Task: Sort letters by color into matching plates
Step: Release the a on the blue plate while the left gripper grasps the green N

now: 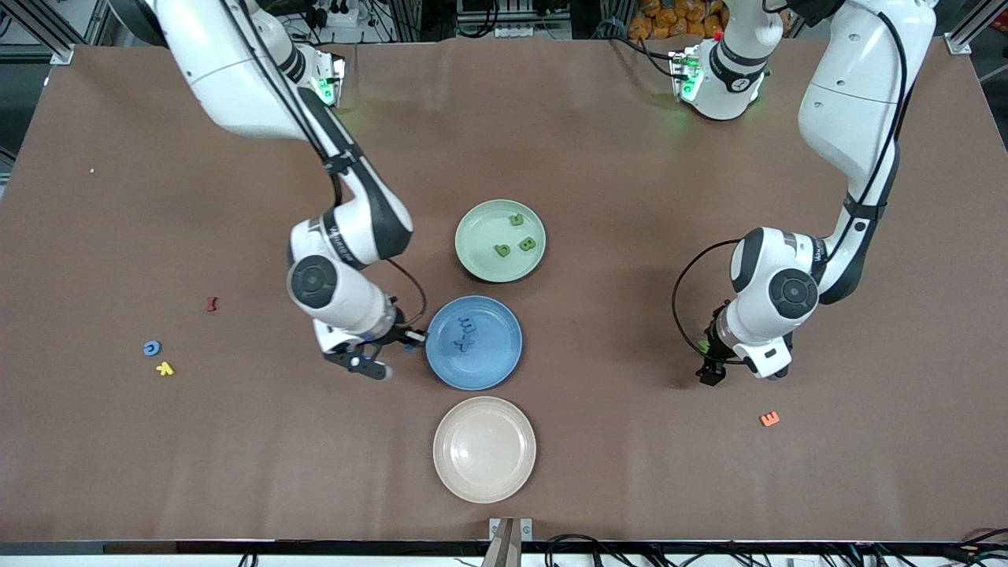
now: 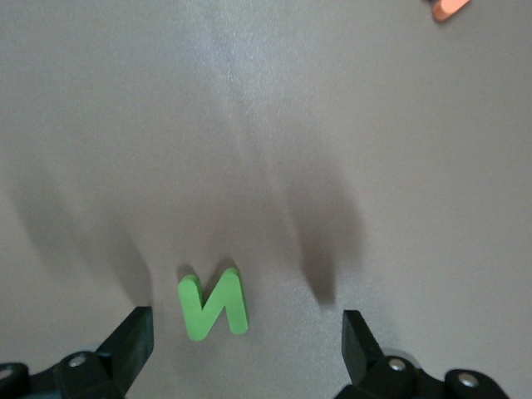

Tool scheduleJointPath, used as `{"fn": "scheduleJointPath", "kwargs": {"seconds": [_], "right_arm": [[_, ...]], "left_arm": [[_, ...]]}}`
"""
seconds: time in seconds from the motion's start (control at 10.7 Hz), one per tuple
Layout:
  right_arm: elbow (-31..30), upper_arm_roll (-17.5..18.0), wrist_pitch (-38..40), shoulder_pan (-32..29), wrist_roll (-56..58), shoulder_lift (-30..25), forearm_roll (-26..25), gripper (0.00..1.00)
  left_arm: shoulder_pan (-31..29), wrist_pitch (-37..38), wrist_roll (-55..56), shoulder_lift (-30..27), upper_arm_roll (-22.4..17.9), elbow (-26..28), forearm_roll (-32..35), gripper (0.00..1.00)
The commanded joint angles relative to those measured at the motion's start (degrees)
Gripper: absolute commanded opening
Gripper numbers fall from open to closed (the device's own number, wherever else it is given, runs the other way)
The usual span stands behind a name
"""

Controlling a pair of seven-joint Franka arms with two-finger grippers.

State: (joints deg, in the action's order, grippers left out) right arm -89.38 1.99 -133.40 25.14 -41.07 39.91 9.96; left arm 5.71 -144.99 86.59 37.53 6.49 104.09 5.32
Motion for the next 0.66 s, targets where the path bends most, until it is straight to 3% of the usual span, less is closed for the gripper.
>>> {"fn": "scheduleJointPath", "kwargs": {"seconds": [0.0, 0.09, 0.19, 0.28, 0.56], "right_arm": [[4.7, 1.0, -1.5, 3.2, -4.3, 3.0, -0.1, 0.14], [4.7, 1.4, -2.6, 3.6, -4.8, 3.2, -0.1, 0.15], [4.7, 1.8, -2.6, 3.6, -4.2, 3.3, -0.2, 0.34], [4.7, 1.7, -2.4, 3.6, -3.8, 3.3, -0.8, 0.99], [4.7, 1.6, -0.2, 2.9, 0.7, 2.5, -4.9, 1.00]], "left_arm": [[-0.3, -0.9, -0.5, -0.5, 0.5, 1.4, 1.3, 1.00], [-0.3, -1.0, -0.5, -0.4, 0.5, 1.3, 1.4, 1.00], [-0.4, -1.5, -0.5, -0.2, 0.5, 1.2, 1.4, 1.00], [-0.3, -2.2, -0.4, 0.1, 0.3, 1.2, 1.4, 1.00], [-0.2, -3.0, -0.4, 0.8, 0.0, 0.8, 1.9, 1.00]]}}
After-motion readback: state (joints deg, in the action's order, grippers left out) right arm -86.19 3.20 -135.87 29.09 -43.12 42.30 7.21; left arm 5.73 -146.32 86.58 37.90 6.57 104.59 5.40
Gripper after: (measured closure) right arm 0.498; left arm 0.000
